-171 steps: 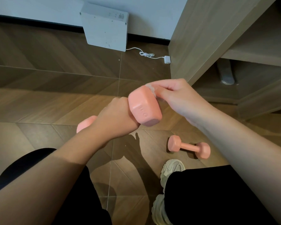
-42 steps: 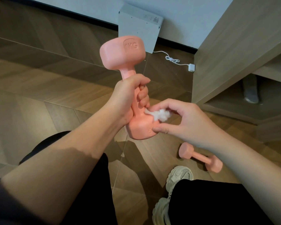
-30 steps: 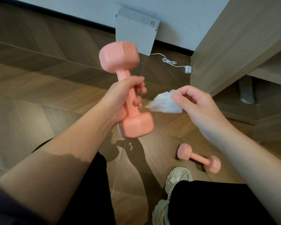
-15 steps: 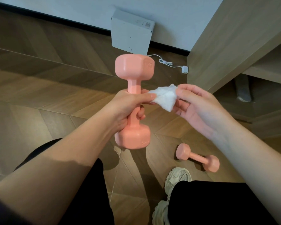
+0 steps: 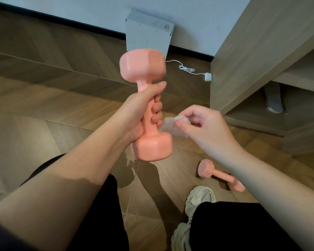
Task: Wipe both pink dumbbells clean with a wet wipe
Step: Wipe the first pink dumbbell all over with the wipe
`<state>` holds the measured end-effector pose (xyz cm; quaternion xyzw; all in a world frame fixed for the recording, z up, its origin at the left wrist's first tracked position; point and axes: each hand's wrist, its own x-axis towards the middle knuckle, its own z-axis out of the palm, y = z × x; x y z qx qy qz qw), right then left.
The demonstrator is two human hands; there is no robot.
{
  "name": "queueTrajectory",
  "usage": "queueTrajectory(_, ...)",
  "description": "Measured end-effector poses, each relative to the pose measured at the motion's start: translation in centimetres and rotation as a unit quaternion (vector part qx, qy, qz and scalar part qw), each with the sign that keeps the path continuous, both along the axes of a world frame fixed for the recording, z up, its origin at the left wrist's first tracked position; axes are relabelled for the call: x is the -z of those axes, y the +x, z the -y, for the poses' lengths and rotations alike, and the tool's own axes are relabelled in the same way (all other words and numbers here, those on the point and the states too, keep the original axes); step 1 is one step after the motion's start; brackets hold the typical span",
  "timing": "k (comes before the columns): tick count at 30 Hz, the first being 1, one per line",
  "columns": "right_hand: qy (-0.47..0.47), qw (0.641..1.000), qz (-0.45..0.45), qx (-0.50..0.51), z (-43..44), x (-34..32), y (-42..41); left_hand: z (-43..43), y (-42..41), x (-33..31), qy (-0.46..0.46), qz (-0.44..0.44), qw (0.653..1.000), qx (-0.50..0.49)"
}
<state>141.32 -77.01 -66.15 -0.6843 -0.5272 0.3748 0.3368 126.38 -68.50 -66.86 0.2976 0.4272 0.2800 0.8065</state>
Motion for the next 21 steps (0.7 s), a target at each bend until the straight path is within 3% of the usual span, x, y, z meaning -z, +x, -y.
queueTrajectory(5, -0.035, 0.990, -0.071, -0.119, 0.45, -0.06, -0.58, -0.30, -0.34, -0.51, -0.014, 0.045, 0.998, -0.030)
queueTrajectory(9, -0.084, 0.977, -0.065, -0.184, 0.79, -0.05, -0.32, -0.50, -0.69, -0.33, -0.031, 0.067, 0.996, -0.048)
queueTrajectory(14, -0.088, 0.983, -0.066, -0.147, 0.55, 0.24, -0.13, -0.53, -0.76, -0.41, -0.030, 0.069, 0.996, -0.041)
queueTrajectory(21, -0.052, 0.982, -0.057, -0.170, 0.90, 0.49, -0.75, -0.76, -0.85, -0.29, -0.041, 0.096, 0.993, -0.057)
